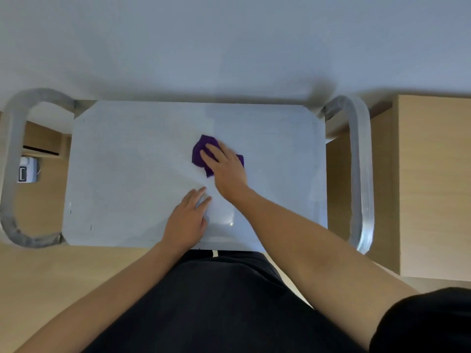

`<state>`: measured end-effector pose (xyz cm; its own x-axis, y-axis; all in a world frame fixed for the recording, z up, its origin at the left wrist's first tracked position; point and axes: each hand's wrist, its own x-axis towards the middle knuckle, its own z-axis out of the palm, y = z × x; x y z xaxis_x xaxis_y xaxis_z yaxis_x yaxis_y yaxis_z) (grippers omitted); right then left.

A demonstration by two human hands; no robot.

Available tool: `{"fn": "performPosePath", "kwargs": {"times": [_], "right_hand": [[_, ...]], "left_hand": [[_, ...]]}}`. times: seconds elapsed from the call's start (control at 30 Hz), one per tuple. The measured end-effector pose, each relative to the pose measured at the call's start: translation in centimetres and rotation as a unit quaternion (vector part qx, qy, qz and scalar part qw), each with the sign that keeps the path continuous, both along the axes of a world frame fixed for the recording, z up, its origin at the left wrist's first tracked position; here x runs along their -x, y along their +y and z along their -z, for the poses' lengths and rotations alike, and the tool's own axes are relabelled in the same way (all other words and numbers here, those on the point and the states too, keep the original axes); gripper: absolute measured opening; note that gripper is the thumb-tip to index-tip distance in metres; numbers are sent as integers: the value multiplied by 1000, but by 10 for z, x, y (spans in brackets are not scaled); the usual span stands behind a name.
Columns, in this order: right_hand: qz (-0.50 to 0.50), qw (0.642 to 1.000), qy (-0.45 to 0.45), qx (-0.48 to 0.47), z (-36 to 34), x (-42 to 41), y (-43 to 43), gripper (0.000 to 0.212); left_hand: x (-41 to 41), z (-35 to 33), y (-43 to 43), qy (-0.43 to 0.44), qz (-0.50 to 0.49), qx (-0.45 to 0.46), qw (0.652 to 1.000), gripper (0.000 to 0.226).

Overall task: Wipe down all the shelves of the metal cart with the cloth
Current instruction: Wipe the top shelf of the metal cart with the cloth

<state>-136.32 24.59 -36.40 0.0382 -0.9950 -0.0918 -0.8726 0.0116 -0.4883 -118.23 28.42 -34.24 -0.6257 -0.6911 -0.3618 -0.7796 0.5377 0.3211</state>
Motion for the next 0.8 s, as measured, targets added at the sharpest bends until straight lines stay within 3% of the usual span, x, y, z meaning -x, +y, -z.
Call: {"fn": "performPosePath", "kwargs": {"times": [0.1, 0.17, 0.27, 0.37, 0.43, 0.53, 0.6, 0.7, 0.8], "right_hand": [[58, 998, 8, 8, 1, 33, 12, 58], [148, 989, 6, 13, 7, 65, 26, 55], [301, 953, 17, -12, 6, 84, 49, 65], [412, 910, 31, -48, 4, 34, 56, 70], [375, 927, 3, -24, 4, -28, 57, 64], [154, 988, -11, 19, 9, -109, 71, 58], [66, 998, -11, 6, 6, -114, 78, 60], [193, 981, -1, 10, 6, -82, 92, 56], [370, 928, 10, -24, 4, -44, 124, 66]], "left_hand": [[-12, 0, 1, 0, -13, -1, 1000, 50], [-22, -1, 2, 2, -20, -3, 1000, 52], [-36, -4, 4, 7, -37, -1, 999, 50], [-54, -3, 7, 12, -43, -3, 999, 51], [-68, -1, 8, 15, -31, -4, 999, 52], [-91, 1, 7, 26, -10, -8, 1000, 59], [-109, 2, 3, 22, 6, -9, 1000, 60], [-139, 4, -4, 22, 33, 1, 999, 55], [-166, 5, -10, 26, 37, -11, 999, 53]]}}
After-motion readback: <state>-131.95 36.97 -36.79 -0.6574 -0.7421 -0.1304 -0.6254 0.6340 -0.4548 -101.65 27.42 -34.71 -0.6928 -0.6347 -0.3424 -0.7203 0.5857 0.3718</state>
